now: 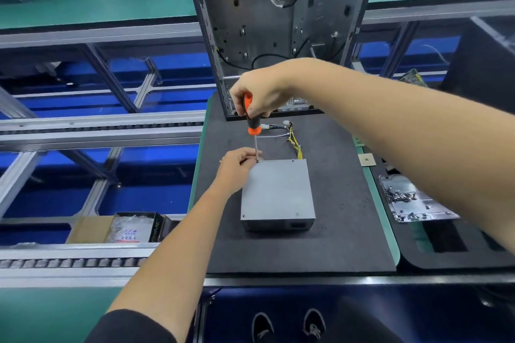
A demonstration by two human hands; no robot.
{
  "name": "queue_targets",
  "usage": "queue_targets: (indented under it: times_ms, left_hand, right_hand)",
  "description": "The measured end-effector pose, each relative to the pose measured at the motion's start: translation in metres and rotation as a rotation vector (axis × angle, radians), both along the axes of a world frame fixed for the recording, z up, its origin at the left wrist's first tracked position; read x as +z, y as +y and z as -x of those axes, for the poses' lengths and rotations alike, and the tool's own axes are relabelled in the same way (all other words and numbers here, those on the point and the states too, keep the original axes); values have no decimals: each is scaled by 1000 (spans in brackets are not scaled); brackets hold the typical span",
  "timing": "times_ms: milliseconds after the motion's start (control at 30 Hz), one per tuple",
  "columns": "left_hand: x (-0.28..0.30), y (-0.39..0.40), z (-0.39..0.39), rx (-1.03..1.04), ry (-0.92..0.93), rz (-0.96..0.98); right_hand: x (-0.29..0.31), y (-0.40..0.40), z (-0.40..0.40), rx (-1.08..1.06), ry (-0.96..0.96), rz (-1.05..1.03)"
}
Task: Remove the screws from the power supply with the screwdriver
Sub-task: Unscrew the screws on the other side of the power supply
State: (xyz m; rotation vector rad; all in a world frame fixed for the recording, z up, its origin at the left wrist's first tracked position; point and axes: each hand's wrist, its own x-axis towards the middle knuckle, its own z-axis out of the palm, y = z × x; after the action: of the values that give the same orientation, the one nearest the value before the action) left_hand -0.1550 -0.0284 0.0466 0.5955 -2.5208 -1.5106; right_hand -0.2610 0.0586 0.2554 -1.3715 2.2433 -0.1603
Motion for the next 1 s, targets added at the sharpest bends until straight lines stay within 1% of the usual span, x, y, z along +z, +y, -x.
queue_targets:
  times_ms: [100, 133, 167, 233, 267, 300, 400, 533, 633, 700, 767, 800, 833, 900, 1000]
  left_hand:
    - [-2, 9, 0, 46, 17, 10]
    - [-3, 12, 0, 71, 21, 15]
    - [-5, 15, 0, 98, 26, 11]
    - [-8, 19, -2, 151, 25, 13]
    - [-10, 20, -3, 172, 12, 25]
    - [-12, 21, -3, 189, -3, 41]
    - [-14, 24, -3, 201, -17, 123]
    - [-16, 23, -3, 182, -22, 210]
    - [-18, 22, -3, 183, -21, 235]
    - [-18, 22, -4, 181, -15, 236]
    - [-19, 22, -4, 178, -7, 235]
    - [-20, 21, -4, 176, -2, 235]
    - [-21, 21, -4, 173, 1, 237]
    - [-21, 22, -3, 167, 10, 248]
    - [-20, 21, -3, 156, 23, 282]
  right_hand:
    - [-3, -4, -6, -42, -81, 8]
    - [-5, -5, -8, -57, -56, 12]
    - [-7, -6, -9, -81, 15, 22]
    - [-11, -10, -11, -84, 309, 52]
    - [-13, -12, -11, -62, 410, 61]
    - [-14, -13, -11, -43, 411, 59]
    - [-9, -15, -9, -8, 223, -36]
    - [5, -13, -8, 87, 133, -111]
    - [0, -11, -7, 41, 84, -100]
    - [-4, -9, -7, -22, 166, -95]
    - [-5, -7, -4, -17, 400, -136]
    - [-6, -6, -2, 0, 474, -137]
    - [-8, -6, 2, 13, 483, -138]
    - [-11, -6, 8, 52, 375, -147]
    - [-10, -4, 13, 154, 180, -39]
